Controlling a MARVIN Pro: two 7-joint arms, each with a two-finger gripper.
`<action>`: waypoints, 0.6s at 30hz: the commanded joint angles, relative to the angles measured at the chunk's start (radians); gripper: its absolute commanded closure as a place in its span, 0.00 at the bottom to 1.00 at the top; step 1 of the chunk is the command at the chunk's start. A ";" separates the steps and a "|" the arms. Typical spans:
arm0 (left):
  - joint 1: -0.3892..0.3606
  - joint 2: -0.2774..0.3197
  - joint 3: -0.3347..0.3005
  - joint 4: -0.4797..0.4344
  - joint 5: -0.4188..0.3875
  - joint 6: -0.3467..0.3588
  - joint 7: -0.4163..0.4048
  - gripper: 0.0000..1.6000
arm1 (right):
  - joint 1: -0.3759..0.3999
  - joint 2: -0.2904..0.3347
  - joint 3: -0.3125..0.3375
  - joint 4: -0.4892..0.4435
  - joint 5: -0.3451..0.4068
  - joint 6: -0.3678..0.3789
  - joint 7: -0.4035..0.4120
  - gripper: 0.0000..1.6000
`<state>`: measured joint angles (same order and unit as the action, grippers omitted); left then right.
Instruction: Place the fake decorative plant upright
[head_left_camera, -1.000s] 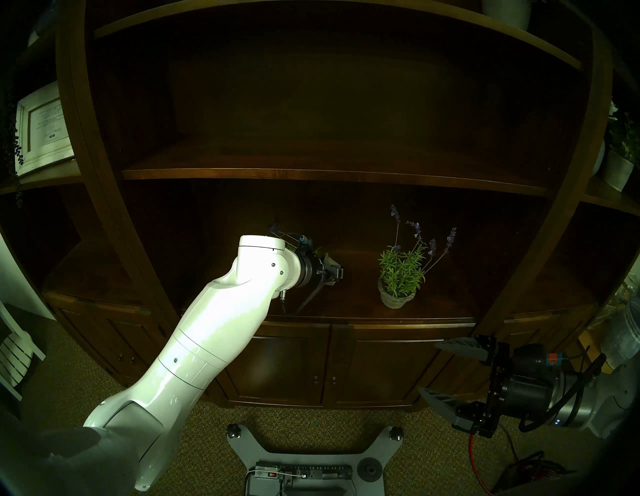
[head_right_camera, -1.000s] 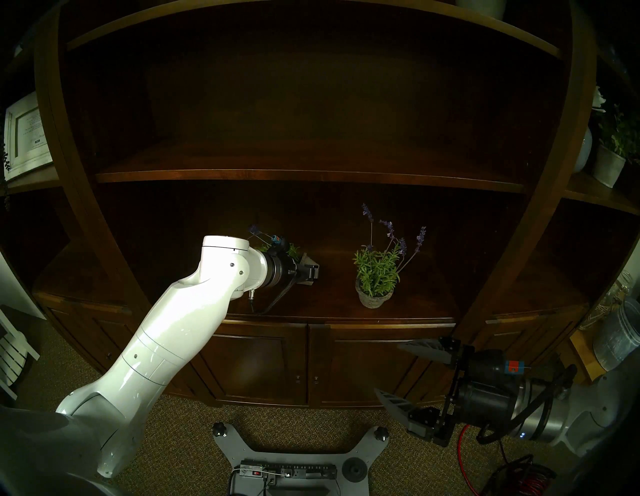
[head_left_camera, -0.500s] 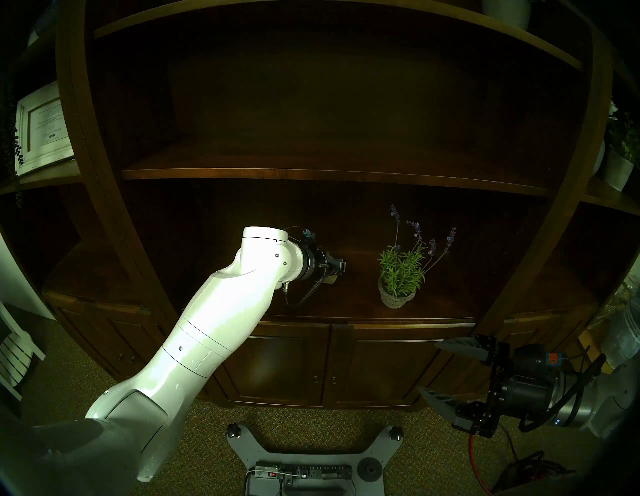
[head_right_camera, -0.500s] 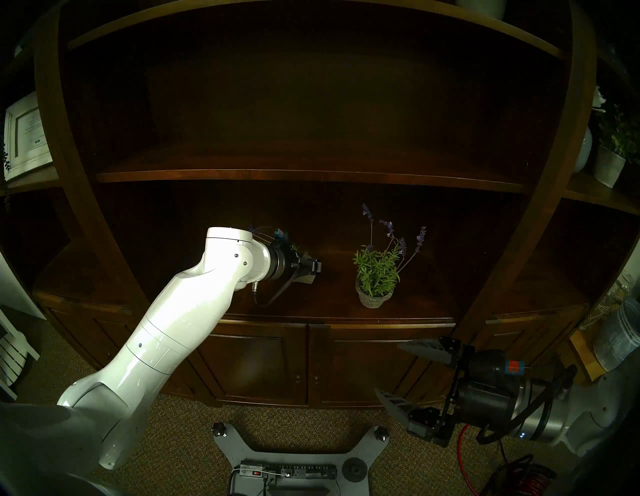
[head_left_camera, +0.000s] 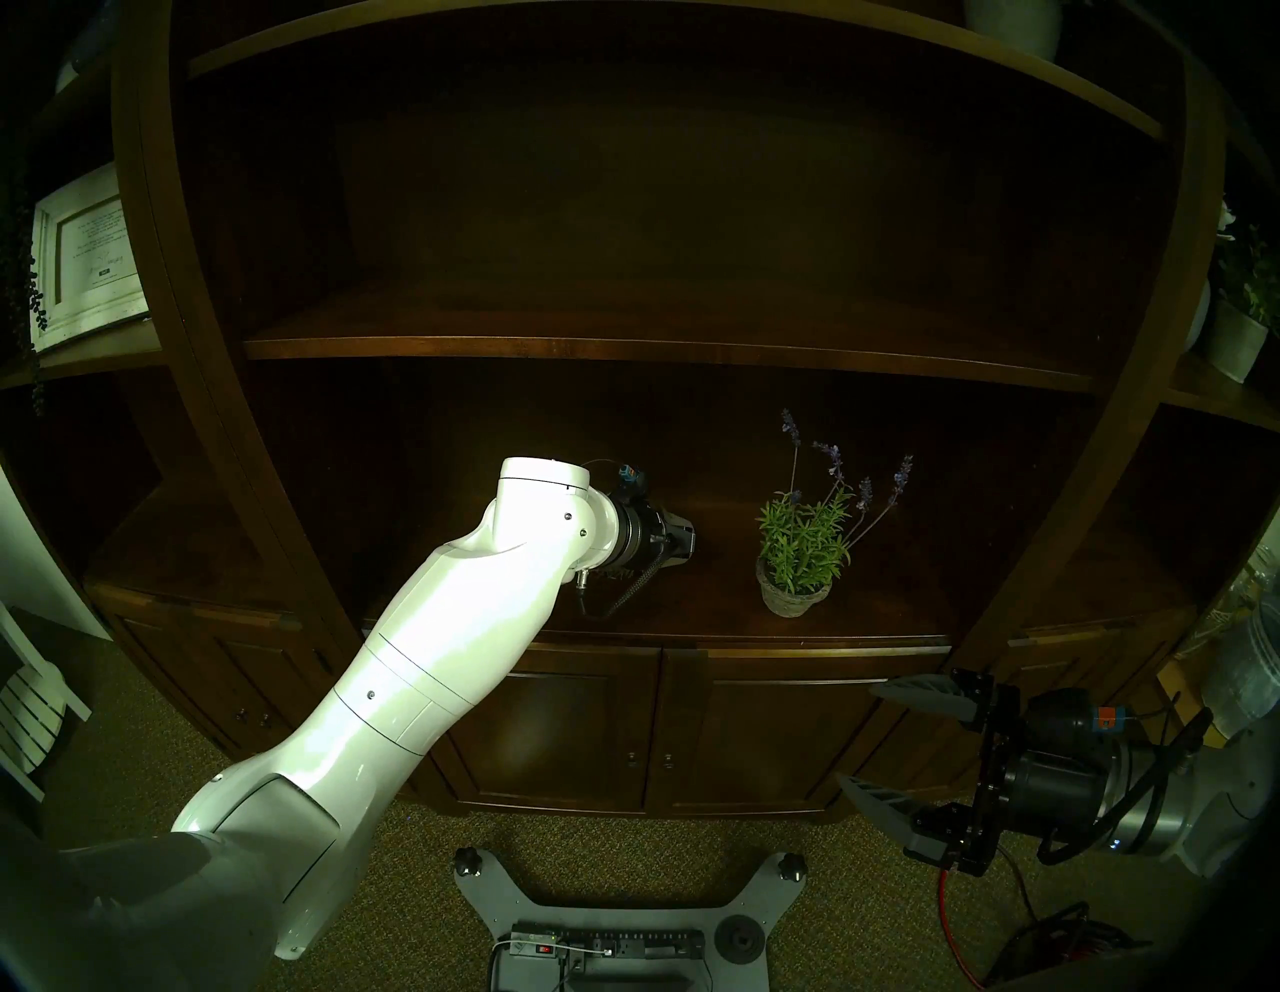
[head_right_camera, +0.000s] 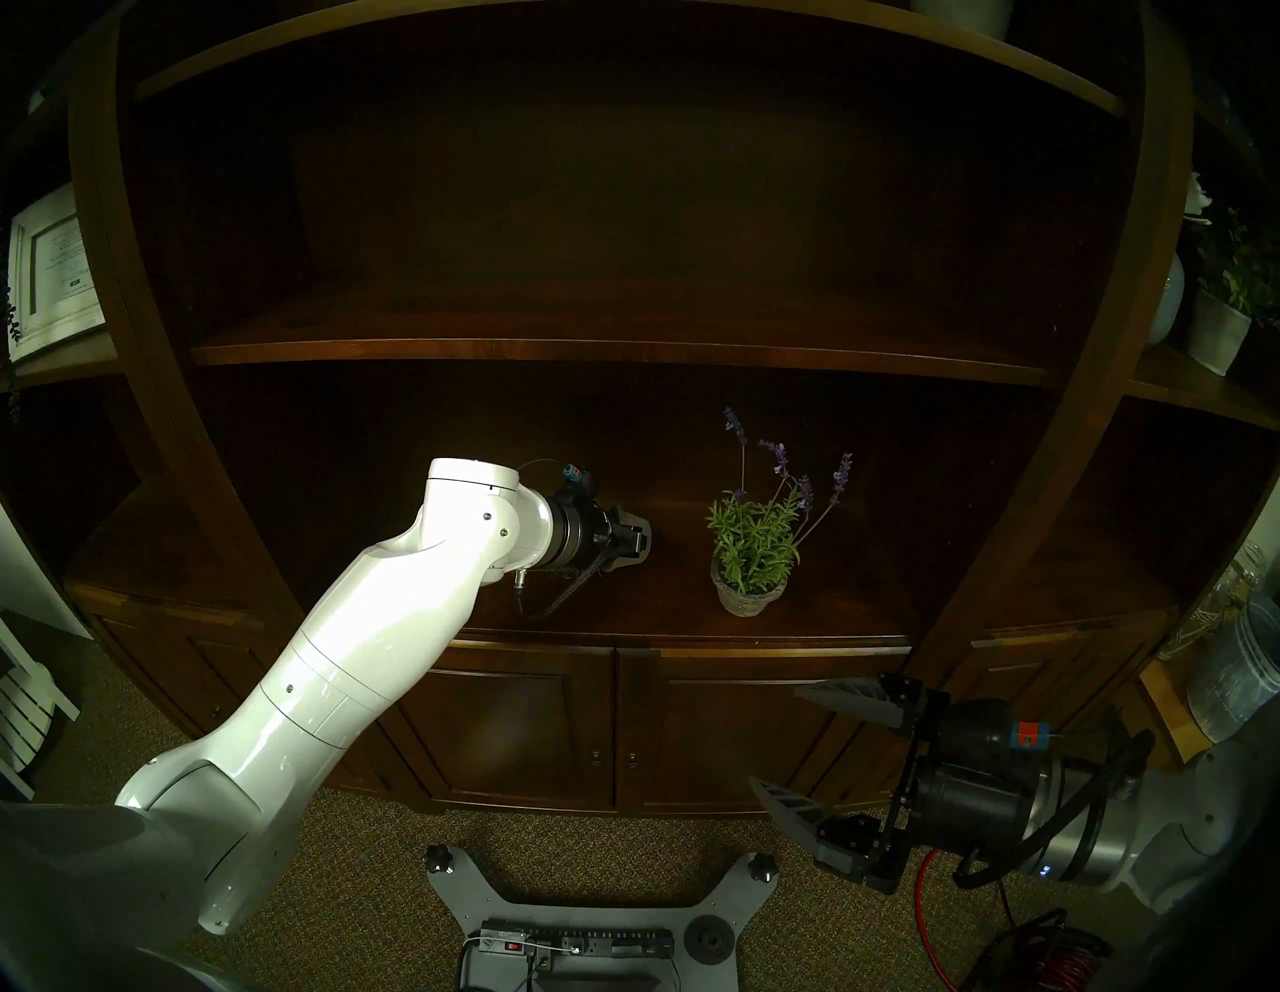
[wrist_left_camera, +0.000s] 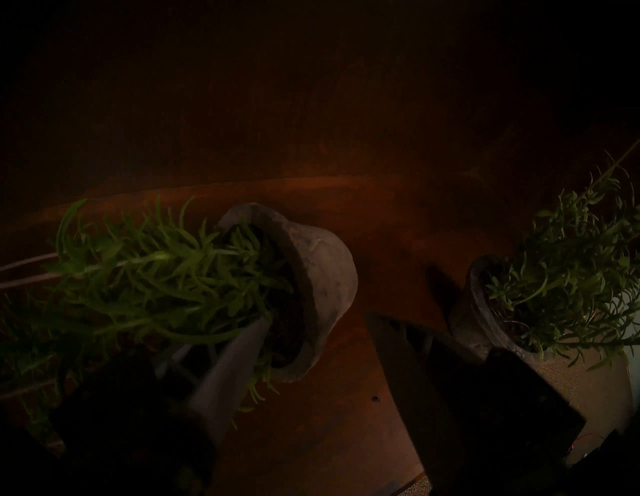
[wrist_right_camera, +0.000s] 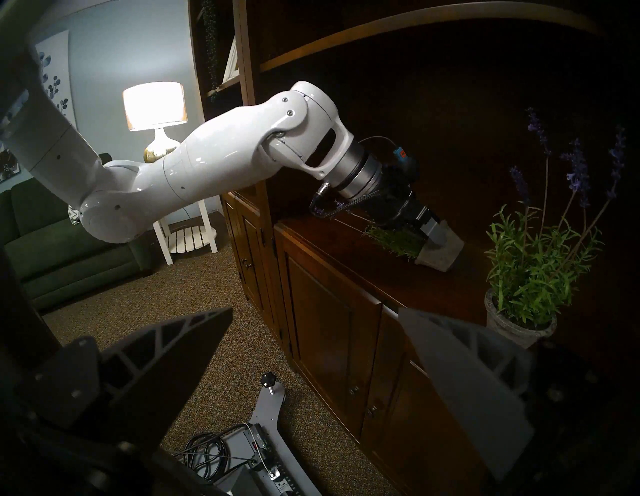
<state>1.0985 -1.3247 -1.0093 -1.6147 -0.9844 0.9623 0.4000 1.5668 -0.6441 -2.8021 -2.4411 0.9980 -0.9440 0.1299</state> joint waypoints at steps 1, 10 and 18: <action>-0.047 -0.006 0.004 -0.015 0.008 -0.002 -0.011 0.49 | 0.011 -0.002 0.002 -0.002 0.001 -0.016 0.002 0.00; -0.047 0.002 0.014 -0.015 0.019 -0.002 -0.013 0.60 | 0.013 -0.002 0.000 -0.002 0.000 -0.016 0.002 0.00; -0.047 0.013 0.011 -0.019 0.031 -0.002 -0.018 0.86 | 0.014 -0.001 -0.001 -0.002 -0.001 -0.016 0.002 0.00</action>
<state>1.0904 -1.3207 -0.9881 -1.6125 -0.9614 0.9620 0.3858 1.5705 -0.6430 -2.8059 -2.4411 0.9952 -0.9440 0.1291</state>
